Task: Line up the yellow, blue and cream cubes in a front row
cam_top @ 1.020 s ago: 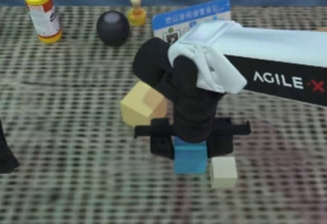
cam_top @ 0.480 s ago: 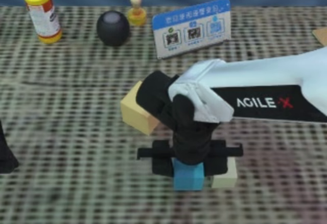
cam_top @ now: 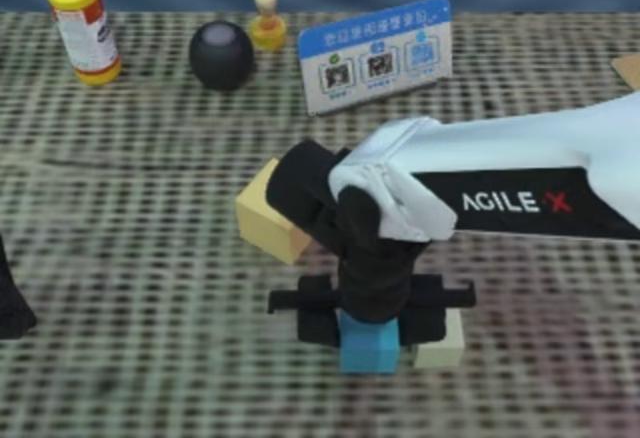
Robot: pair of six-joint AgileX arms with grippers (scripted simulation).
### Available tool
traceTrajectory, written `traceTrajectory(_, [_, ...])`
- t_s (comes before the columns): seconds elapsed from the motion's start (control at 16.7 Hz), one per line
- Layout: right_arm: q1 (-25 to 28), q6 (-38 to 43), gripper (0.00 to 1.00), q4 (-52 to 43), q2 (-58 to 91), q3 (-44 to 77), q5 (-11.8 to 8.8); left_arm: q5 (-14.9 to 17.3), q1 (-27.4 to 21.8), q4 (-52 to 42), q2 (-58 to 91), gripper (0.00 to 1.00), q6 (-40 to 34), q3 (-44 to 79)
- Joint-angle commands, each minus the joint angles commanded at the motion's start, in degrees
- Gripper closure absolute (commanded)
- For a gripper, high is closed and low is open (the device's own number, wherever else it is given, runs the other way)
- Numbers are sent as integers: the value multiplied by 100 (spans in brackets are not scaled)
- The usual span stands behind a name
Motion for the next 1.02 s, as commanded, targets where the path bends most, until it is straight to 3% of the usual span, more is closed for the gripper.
traceTrajectory(0.48, [0, 0, 2, 0, 0, 0, 0, 0, 0, 0, 0, 0, 0, 0])
traceTrajectory(1.02, [-10, 0, 0, -1, -5, 1, 0, 0, 0, 0, 0, 0, 0, 0])
